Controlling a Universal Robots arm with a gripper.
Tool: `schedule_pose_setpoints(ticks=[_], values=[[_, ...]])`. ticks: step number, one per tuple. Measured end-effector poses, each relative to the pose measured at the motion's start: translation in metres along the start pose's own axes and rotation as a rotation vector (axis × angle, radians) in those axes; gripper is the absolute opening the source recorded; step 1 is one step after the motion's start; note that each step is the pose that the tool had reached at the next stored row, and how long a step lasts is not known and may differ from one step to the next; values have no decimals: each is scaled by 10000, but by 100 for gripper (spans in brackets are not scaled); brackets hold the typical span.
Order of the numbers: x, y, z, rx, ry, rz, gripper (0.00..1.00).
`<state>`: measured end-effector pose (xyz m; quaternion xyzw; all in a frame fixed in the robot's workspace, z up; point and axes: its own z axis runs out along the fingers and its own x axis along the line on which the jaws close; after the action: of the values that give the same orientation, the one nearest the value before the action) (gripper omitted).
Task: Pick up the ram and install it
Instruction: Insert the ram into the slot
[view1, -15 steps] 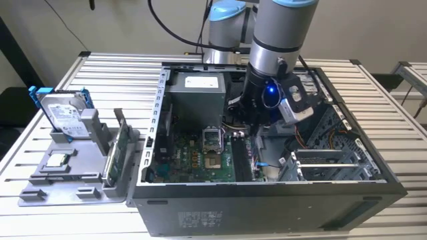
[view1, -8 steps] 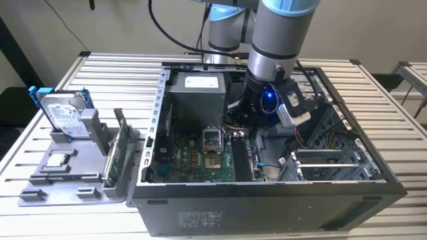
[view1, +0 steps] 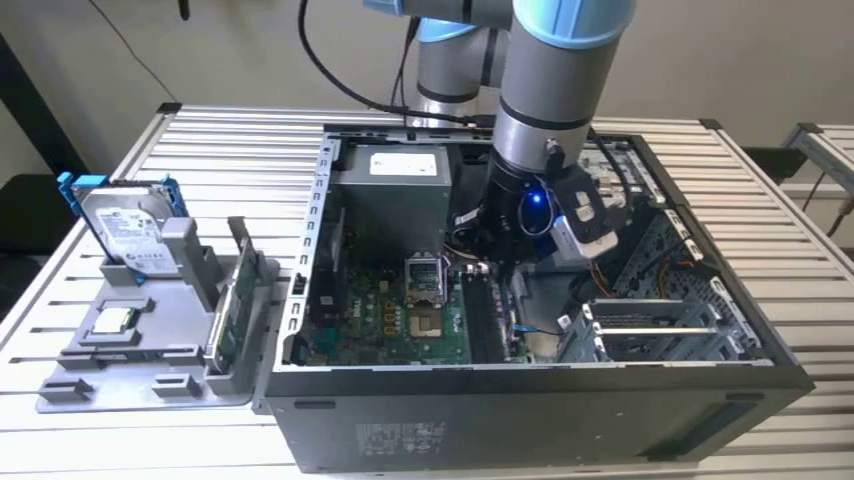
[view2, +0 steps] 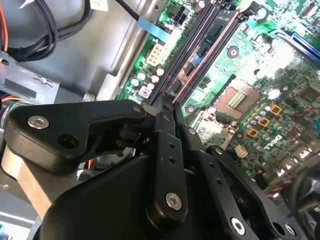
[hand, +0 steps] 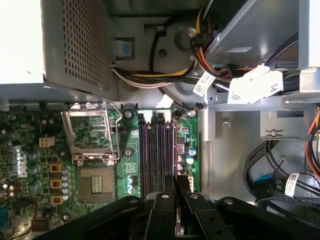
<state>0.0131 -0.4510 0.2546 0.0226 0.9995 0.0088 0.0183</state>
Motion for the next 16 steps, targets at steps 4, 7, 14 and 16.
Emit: schedule_pose_setpoints(ticks=[4,7,14,16], values=[[11,-2,61,-6,-102,-3,14],[24,-7,89,-5,-104,-2,14],[33,-35,161,-8,-105,-18,14],[36,-48,175,-6,-104,-26,14]])
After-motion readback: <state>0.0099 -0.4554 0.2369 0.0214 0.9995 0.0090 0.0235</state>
